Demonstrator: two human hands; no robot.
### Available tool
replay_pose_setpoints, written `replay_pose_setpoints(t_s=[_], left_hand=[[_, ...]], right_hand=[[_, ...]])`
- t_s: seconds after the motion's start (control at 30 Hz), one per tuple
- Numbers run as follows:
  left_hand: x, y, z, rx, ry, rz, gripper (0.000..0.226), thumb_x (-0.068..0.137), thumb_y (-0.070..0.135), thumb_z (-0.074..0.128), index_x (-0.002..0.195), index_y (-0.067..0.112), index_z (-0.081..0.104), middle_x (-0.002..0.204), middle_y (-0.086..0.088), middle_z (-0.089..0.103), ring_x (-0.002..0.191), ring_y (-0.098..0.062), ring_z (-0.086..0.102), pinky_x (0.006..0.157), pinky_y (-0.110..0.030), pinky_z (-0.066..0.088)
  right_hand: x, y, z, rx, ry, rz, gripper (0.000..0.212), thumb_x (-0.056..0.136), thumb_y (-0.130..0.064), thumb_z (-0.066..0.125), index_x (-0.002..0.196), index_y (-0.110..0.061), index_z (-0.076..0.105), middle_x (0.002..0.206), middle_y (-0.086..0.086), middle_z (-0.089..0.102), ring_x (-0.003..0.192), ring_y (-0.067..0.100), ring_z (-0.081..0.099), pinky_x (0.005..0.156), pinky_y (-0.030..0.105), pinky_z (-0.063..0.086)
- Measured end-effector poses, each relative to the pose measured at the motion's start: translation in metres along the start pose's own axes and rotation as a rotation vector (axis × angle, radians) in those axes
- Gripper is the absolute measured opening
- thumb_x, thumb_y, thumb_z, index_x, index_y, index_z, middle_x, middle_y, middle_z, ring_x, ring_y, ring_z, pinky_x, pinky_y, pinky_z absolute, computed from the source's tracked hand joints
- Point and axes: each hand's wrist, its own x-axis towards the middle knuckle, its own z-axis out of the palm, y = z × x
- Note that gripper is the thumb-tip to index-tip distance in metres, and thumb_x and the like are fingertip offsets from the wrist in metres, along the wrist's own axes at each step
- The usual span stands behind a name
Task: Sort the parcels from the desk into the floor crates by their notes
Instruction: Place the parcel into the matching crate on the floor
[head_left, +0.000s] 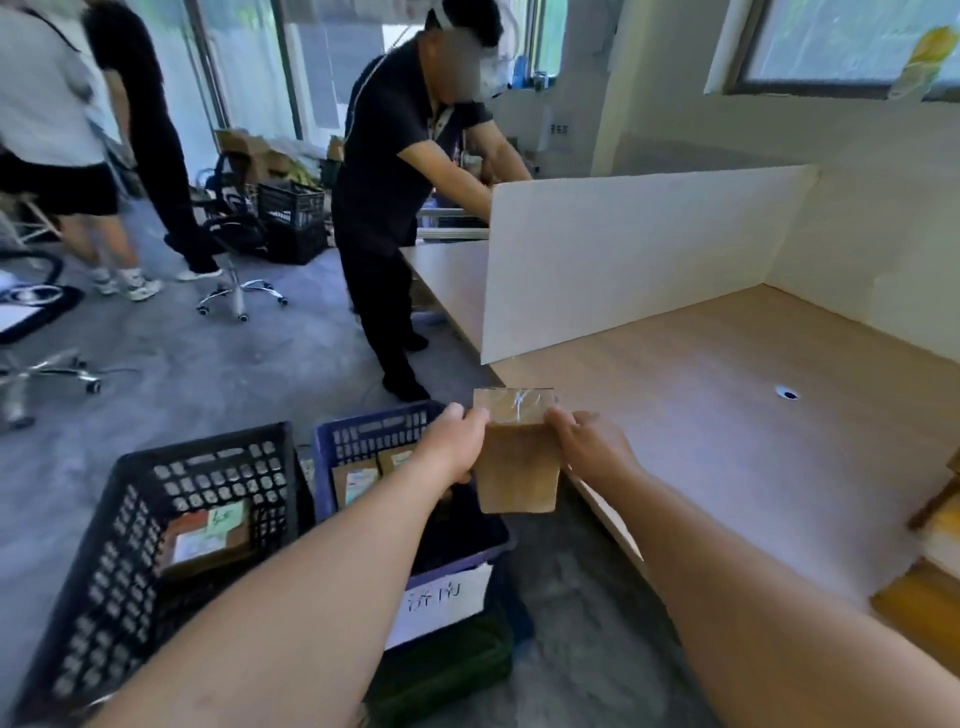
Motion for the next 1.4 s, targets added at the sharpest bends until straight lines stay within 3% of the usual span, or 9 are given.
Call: replay_pose_setpoints(t_s=[0.17,0.23,0.37,0.57,0.67,0.87,1.1,1.23,1.4], left_hand=[[0.030,-0.055,-0.083,-0.003,-0.030,-0.060,0.058,0.098,0.028,0.033,0.153,0.037,0.016,0.156,-0.008,0.030,0.129,-0.033,0.044,0.101,-0.044,0.044],[0.040,-0.075,-0.115,-0.032,-0.037,-0.096,0.059,0.095,0.023,0.034,0.150,0.041,0.021,0.145,-0.012,0.044,0.113,-0.031,0.054,0.096,-0.042,0.048],[0.050,-0.110,-0.170,-0.092,0.047,-0.116,0.033,0.095,0.013,0.039,0.124,0.026,0.046,0.087,-0.008,0.052,0.077,-0.024,0.048,0.066,-0.034,0.043],[0.055,-0.151,-0.218,-0.087,0.188,-0.190,0.019,0.091,0.040,0.055,0.094,0.022,0.052,0.101,-0.003,0.061,0.096,-0.022,0.059,0.091,-0.045,0.051],[0.060,-0.164,-0.227,-0.066,0.236,-0.211,0.016,0.090,0.025,0.062,0.098,0.023,0.049,0.111,0.000,0.060,0.096,-0.019,0.058,0.090,-0.043,0.052],[0.067,-0.172,-0.234,-0.105,0.265,-0.249,0.058,0.092,0.013,0.060,0.144,0.020,0.036,0.142,-0.001,0.050,0.106,-0.013,0.050,0.074,-0.022,0.044],[0.103,-0.165,-0.246,-0.344,0.287,-0.254,0.072,0.091,0.024,0.066,0.148,0.038,0.026,0.136,0.000,0.053,0.111,-0.017,0.049,0.077,-0.031,0.043],[0.127,-0.164,-0.252,-0.484,0.345,-0.264,0.069,0.087,0.007,0.067,0.144,0.035,0.037,0.130,-0.003,0.056,0.113,-0.022,0.054,0.095,-0.044,0.050],[0.140,-0.169,-0.278,-0.364,0.305,-0.273,0.063,0.083,-0.006,0.065,0.129,0.034,0.049,0.122,-0.002,0.058,0.107,-0.022,0.059,0.090,-0.040,0.054]], right_hand=[[0.030,-0.054,0.085,0.045,-0.173,-0.081,0.050,0.098,-0.033,0.044,0.147,-0.026,0.035,0.120,0.009,0.057,0.097,0.023,0.057,0.081,0.036,0.048],[0.038,-0.074,0.116,0.037,-0.278,-0.104,0.059,0.099,-0.028,0.044,0.152,-0.039,0.018,0.118,0.006,0.056,0.090,0.020,0.059,0.071,0.028,0.046],[0.048,-0.113,0.174,-0.007,-0.371,-0.152,0.049,0.096,-0.016,0.047,0.139,-0.038,0.040,0.096,0.003,0.062,0.072,0.019,0.059,0.058,0.036,0.047],[0.057,-0.151,0.234,-0.072,-0.429,-0.177,0.005,0.092,-0.024,0.052,0.096,-0.024,0.055,0.091,-0.004,0.059,0.081,0.015,0.056,0.074,0.032,0.050],[0.064,-0.160,0.252,-0.148,-0.410,-0.233,0.010,0.092,-0.024,0.055,0.099,-0.018,0.058,0.090,-0.004,0.060,0.084,0.016,0.058,0.071,0.030,0.049],[0.084,-0.169,0.280,-0.091,-0.502,-0.220,0.033,0.091,-0.017,0.061,0.119,-0.025,0.044,0.100,-0.002,0.057,0.084,0.019,0.060,0.070,0.033,0.052],[0.123,-0.187,0.293,0.002,-0.560,-0.258,0.035,0.091,-0.017,0.062,0.119,-0.022,0.042,0.101,0.003,0.061,0.075,0.015,0.058,0.060,0.027,0.047],[0.145,-0.196,0.290,0.056,-0.565,-0.258,0.037,0.093,-0.026,0.062,0.123,-0.022,0.040,0.109,-0.003,0.062,0.084,0.011,0.061,0.065,0.027,0.050],[0.176,-0.202,0.285,0.099,-0.369,-0.240,0.073,0.090,-0.054,0.057,0.147,-0.019,0.028,0.145,0.006,0.041,0.122,0.023,0.049,0.085,0.034,0.042]])
